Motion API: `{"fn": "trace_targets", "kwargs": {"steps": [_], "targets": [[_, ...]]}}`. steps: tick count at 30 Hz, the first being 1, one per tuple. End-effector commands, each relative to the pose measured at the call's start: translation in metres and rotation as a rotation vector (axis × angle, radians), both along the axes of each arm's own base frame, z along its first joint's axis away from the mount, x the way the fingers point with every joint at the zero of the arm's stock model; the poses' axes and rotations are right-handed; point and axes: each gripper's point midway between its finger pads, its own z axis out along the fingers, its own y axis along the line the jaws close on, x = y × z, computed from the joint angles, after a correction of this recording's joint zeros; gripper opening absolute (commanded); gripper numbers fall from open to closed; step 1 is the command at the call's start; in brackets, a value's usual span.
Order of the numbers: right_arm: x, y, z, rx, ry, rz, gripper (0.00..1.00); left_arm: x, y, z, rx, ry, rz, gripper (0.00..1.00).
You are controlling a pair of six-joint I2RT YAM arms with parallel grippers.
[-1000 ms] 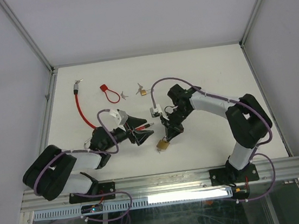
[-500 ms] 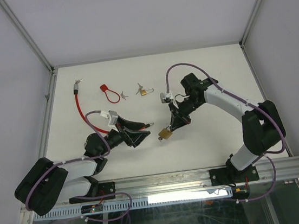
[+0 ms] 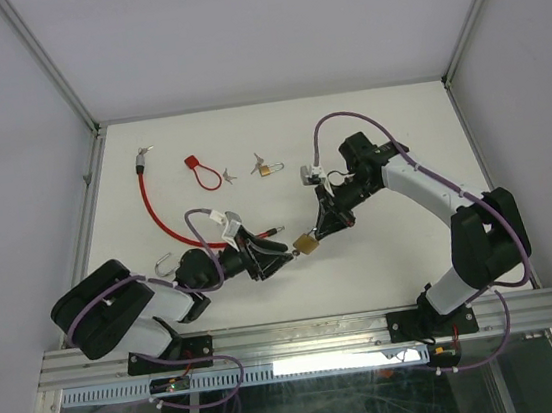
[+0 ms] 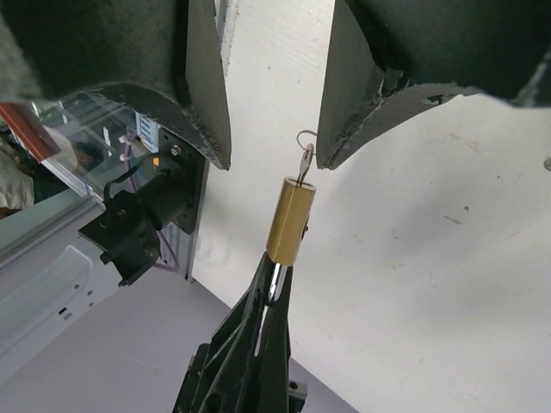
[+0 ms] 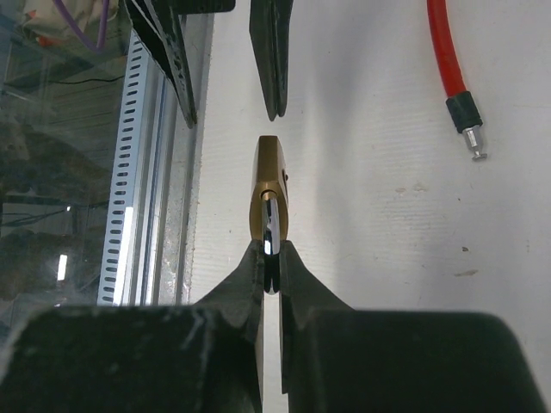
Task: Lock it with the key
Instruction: Lock the lock.
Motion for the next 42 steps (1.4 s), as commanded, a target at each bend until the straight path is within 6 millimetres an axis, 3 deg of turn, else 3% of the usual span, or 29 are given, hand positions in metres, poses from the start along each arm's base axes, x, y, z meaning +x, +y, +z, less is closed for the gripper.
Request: {"fn": "trace_targets", "kwargs": {"steps": [1,9,31,36,42], "targets": [[0.001,0.008,0.035,0.112,-0.036,0.011,0.0,0.012,-0.008,0.013,-0.033,-0.078,0.039,0.43],[0.0,0.008,0.035,0.121,-0.023,0.01,0.0,0.017,-0.014,-0.002,0.001,-0.058,0.031,0.37],[-0.003,0.009,0.032,0.126,-0.003,0.014,0.0,0.006,-0.029,0.006,-0.05,-0.081,-0.068,0.21],[-0.003,0.009,0.031,0.128,0.0,0.016,0.0,0.003,-0.03,0.006,-0.048,-0.096,-0.085,0.0],[-0.002,0.008,0.036,0.131,-0.002,0.015,0.0,-0.001,-0.022,-0.002,-0.001,-0.175,-0.086,0.0]]}}
